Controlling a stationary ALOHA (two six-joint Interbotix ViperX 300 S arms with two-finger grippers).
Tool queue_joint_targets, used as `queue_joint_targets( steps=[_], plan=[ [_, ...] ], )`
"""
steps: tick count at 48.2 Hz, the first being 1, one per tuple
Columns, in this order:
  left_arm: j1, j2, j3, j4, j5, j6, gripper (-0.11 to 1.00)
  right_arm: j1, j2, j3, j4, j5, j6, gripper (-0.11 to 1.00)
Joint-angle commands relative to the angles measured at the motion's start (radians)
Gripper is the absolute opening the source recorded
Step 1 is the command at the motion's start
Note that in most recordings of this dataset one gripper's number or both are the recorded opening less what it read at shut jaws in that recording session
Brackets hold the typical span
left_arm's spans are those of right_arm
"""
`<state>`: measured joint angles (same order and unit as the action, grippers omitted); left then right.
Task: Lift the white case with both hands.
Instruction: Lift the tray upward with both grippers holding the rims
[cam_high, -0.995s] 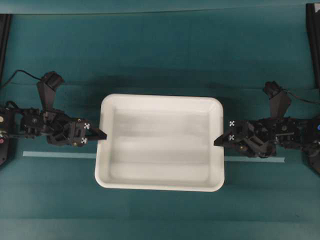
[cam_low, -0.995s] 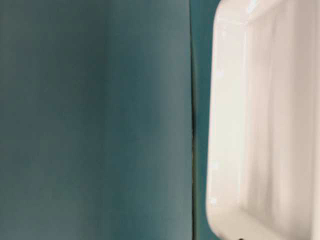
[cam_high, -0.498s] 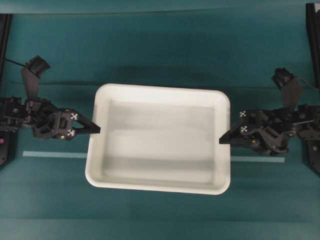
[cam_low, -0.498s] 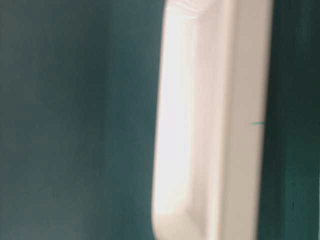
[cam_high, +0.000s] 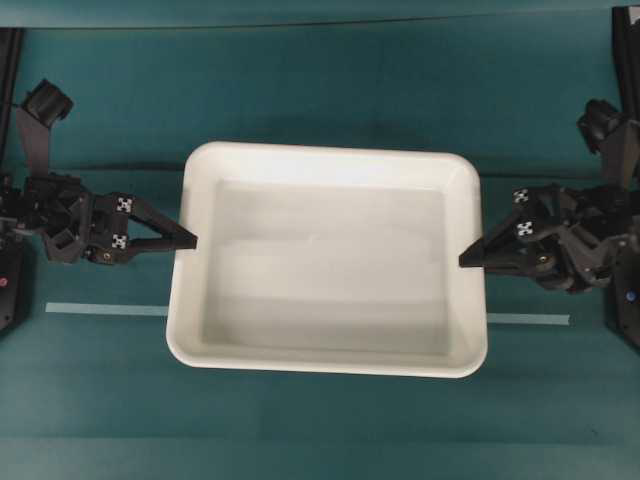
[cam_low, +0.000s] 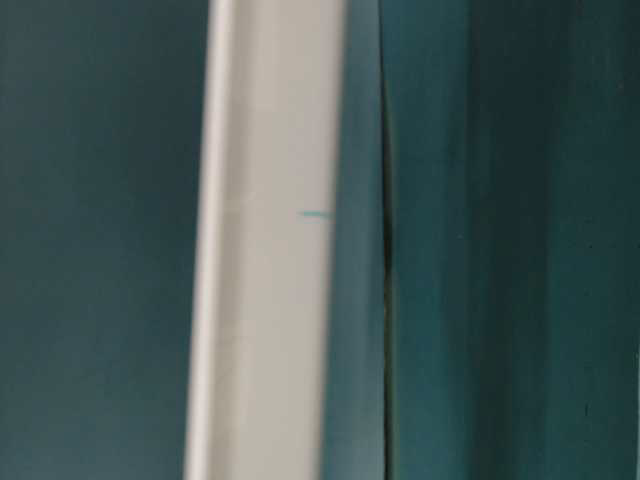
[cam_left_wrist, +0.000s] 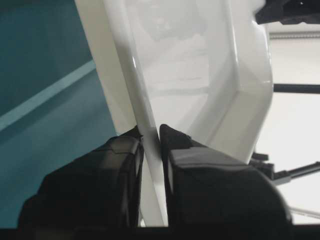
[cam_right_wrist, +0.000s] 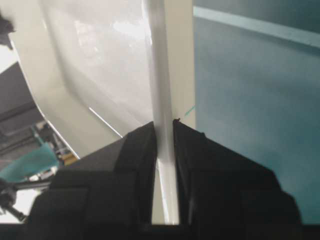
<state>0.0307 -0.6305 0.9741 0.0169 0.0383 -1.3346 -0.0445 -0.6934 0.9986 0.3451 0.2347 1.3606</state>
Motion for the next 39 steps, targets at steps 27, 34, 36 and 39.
queue_joint_targets(
  steps=[27, 34, 36, 39],
  plan=[
    [-0.015, 0.0, -0.261, 0.003, 0.201, -0.005, 0.09, -0.064, -0.054, -0.252, 0.0, 0.178, 0.006, 0.11],
    [-0.015, -0.015, -0.308, 0.002, 0.242, -0.005, 0.09, -0.075, -0.054, -0.299, -0.002, 0.222, 0.006, 0.11],
    [-0.015, -0.018, -0.319, 0.002, 0.255, -0.005, 0.09, -0.08, -0.054, -0.305, 0.0, 0.235, 0.006, 0.11],
    [-0.015, -0.021, -0.337, 0.002, 0.275, -0.005, 0.09, -0.083, -0.054, -0.311, 0.0, 0.25, 0.008, 0.11]
  ],
)
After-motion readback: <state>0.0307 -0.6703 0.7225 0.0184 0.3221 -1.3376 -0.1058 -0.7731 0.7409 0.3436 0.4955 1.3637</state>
